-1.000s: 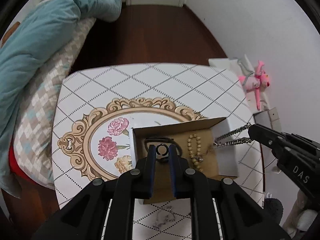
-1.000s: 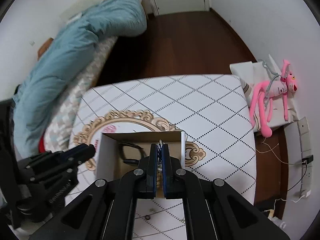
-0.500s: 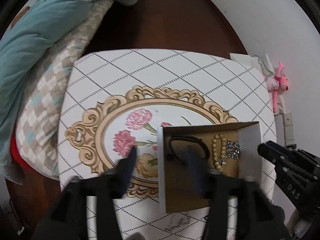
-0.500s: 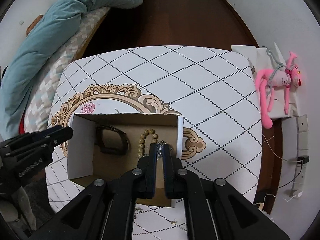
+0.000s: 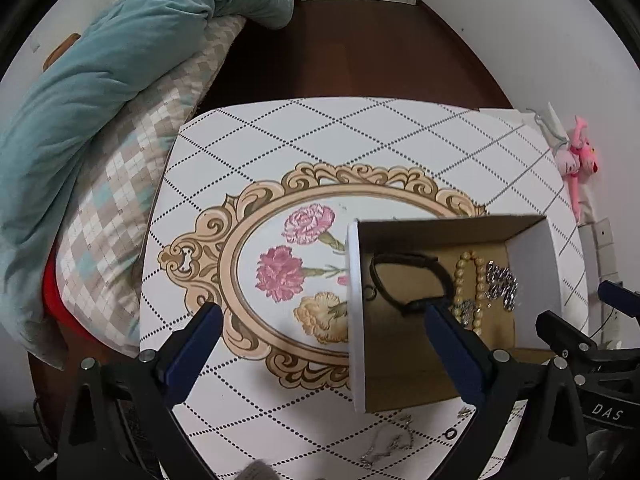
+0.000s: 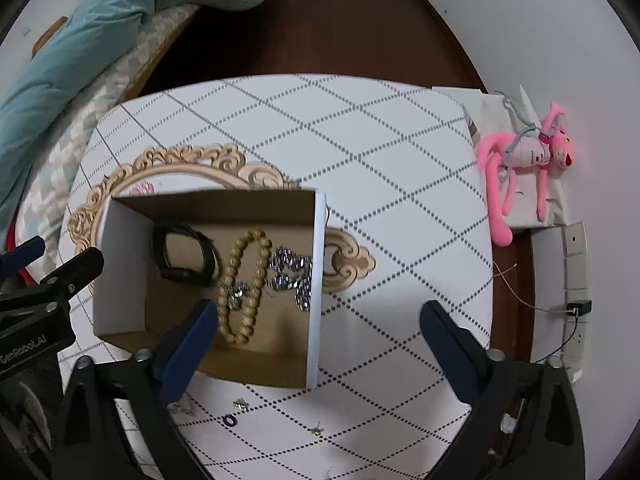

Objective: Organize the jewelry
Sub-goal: 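Lower the black ring into the box with the left tool while the right tool releases the chain bracelet there, then lift both open tools out of the white box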

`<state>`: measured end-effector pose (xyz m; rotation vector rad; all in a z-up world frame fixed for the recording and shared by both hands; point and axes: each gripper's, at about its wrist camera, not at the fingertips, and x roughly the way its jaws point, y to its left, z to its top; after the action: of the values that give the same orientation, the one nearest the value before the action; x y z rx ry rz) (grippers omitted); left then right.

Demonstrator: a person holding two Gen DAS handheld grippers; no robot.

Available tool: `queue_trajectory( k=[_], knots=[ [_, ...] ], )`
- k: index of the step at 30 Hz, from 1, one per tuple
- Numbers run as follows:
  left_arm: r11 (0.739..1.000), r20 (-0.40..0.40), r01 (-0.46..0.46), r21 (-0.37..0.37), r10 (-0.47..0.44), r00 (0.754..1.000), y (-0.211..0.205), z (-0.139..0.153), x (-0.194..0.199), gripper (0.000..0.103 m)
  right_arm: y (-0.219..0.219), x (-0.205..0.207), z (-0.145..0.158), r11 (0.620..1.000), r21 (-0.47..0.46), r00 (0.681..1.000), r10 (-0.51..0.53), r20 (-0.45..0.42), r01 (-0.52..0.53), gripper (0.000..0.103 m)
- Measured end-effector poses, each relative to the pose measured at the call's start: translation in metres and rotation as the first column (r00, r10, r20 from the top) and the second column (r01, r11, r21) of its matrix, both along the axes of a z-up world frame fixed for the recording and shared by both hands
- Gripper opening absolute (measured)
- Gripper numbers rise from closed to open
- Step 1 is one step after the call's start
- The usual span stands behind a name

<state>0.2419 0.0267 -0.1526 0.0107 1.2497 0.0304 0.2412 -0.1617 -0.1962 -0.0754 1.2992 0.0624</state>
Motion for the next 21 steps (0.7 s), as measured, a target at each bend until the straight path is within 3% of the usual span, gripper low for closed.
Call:
queue_trajectory(
  k=[6, 11, 21],
  knots=[
    [1.0, 0.008, -0.009, 0.009, 0.009, 1.0, -0.001, -0.001, -0.014, 0.103, 0.003, -0.011, -0.005, 1.0, -0.002, 1.0, -0.001, 0.003, 0.001, 0.103],
    [1.0, 0.038, -0.023, 0.01, 0.023, 0.999, 0.001, 0.008, -0.028, 0.103, 0.002, -0.025, 0.004, 1.0, 0.002, 0.998, -0.013, 0.061, 0.013, 0.103],
    [0.998, 0.186, -0.034, 0.049, 0.024, 0.982, -0.001, 0.051, -0.073, 0.103, -0.003, -0.071, 0.04, 0.999, 0.034, 0.979, -0.04, 0.2, 0.034, 0.103]
  ],
)
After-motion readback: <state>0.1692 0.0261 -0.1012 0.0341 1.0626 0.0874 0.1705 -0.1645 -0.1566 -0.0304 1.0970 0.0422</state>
